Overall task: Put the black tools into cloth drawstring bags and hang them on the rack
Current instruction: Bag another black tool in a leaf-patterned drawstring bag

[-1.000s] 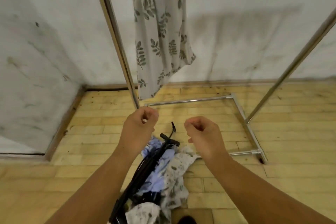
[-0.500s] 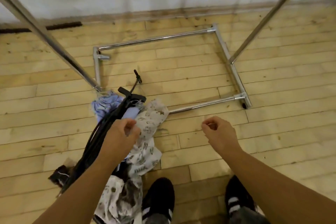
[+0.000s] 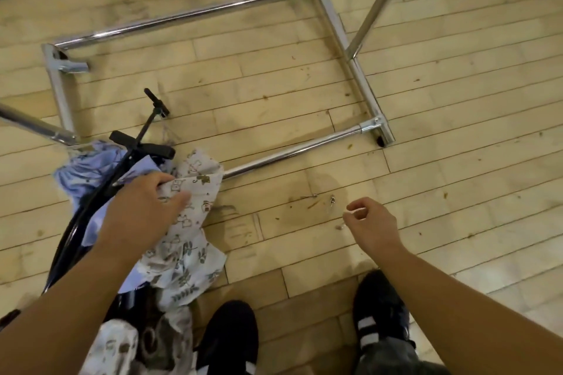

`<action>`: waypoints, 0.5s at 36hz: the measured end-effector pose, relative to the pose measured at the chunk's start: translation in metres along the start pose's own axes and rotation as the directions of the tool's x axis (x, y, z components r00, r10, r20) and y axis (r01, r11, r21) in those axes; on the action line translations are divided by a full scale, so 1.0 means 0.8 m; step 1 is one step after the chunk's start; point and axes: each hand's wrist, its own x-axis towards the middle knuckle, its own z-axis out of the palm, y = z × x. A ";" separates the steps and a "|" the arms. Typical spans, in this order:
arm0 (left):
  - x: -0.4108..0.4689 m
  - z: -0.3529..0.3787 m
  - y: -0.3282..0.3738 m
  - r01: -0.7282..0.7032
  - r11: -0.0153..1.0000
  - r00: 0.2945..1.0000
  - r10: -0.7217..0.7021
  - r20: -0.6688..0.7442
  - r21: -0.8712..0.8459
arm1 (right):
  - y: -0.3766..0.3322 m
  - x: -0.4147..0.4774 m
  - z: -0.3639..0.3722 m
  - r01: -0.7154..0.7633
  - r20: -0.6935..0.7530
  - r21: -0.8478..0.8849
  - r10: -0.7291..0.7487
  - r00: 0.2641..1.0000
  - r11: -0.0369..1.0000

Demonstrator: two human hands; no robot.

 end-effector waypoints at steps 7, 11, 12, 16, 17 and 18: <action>-0.004 0.006 -0.001 -0.063 0.995 0.979 0.046 -0.198 -0.081 | 0.021 0.022 0.014 -0.081 -0.026 -0.015 0.080 0.996 0.997; -0.023 -0.007 0.019 -0.042 0.959 0.978 -0.018 -0.209 -0.281 | 0.026 0.024 0.028 -0.081 0.000 -0.048 0.081 0.997 0.996; -0.028 -0.010 0.024 -0.012 0.943 0.982 -0.051 -0.182 -0.331 | 0.027 0.023 0.032 -0.077 -0.001 -0.060 0.078 0.997 0.995; -0.059 -0.017 0.029 -0.032 0.947 0.982 -0.029 -0.184 -0.320 | 0.029 0.022 0.045 -0.115 -0.027 -0.013 0.115 0.993 0.993; -0.065 -0.018 0.029 -0.047 0.945 0.981 -0.019 -0.195 -0.325 | 0.028 0.022 0.046 -0.124 -0.032 -0.001 0.124 0.992 0.992; -0.071 -0.018 0.029 -0.061 0.944 0.978 -0.008 -0.208 -0.325 | 0.027 0.022 0.047 -0.124 -0.035 0.009 0.124 0.992 0.992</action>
